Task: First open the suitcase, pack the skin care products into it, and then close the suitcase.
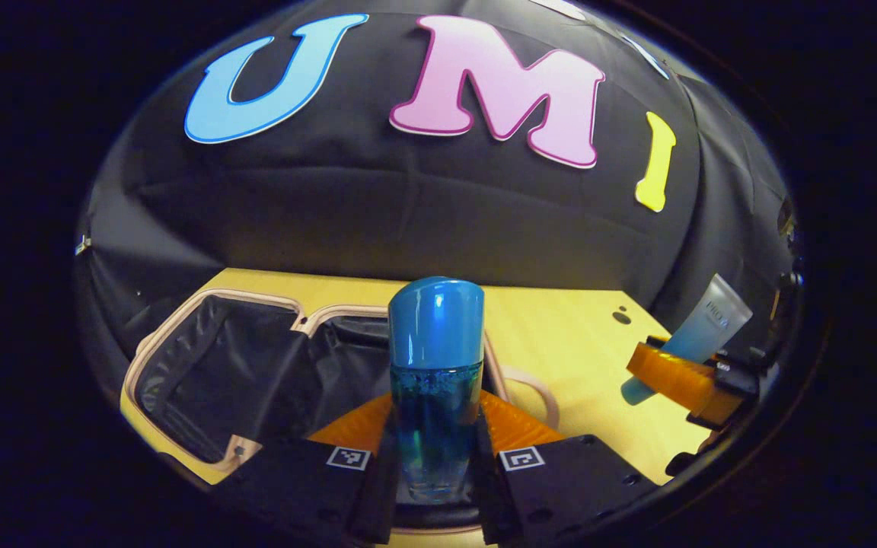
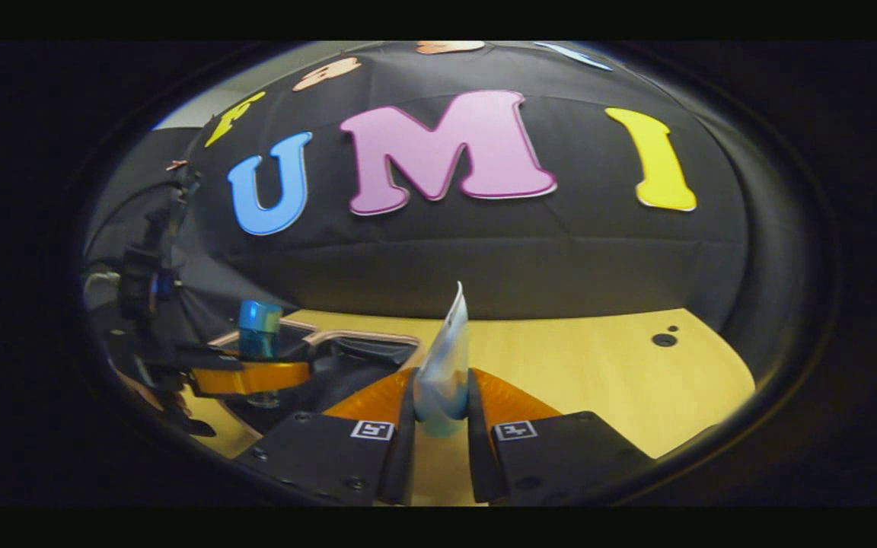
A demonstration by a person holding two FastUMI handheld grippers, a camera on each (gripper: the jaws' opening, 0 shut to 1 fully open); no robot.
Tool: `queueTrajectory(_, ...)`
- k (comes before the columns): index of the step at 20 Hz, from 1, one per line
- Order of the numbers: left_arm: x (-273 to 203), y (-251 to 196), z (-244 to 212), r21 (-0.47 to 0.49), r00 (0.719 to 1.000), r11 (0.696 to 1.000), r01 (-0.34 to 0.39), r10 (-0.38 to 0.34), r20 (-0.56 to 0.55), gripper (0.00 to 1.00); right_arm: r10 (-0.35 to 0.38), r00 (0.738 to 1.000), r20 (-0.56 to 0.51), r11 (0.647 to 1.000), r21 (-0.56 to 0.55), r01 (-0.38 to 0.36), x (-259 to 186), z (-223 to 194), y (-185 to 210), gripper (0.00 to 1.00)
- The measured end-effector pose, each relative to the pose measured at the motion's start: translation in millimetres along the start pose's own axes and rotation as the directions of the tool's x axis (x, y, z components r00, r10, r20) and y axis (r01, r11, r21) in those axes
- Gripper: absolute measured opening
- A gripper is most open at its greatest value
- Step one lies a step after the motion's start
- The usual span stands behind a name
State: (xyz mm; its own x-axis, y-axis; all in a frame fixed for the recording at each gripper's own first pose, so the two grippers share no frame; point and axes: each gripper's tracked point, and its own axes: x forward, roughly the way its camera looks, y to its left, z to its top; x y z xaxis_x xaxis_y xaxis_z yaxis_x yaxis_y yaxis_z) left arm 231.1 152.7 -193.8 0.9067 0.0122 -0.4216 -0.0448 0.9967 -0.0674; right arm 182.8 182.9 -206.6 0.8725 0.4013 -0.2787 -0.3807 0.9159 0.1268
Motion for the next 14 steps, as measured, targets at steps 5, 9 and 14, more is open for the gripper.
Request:
queueTrajectory(5, 35, 29, -36, 0.007, 0.981, 1.000, -0.027, 0.028, -0.191, 0.47, 0.089, 0.995, -0.045, 0.996, 0.008, -0.089, 12, -9, 53, 0.33)
queueTrajectory(9, 53, 43, -62, 0.015, 0.950, 0.998, -0.059, 0.061, -0.305, 0.45, 0.097, 0.989, -0.116, 0.995, 0.008, -0.096, 8, -29, 60, 0.33)
queueTrajectory(14, 58, 56, -77, 0.009, 0.913, 0.994, -0.112, 0.107, -0.395, 0.46, 0.077, 0.981, -0.176, 0.996, 0.045, -0.071, 4, -37, 58, 0.27)
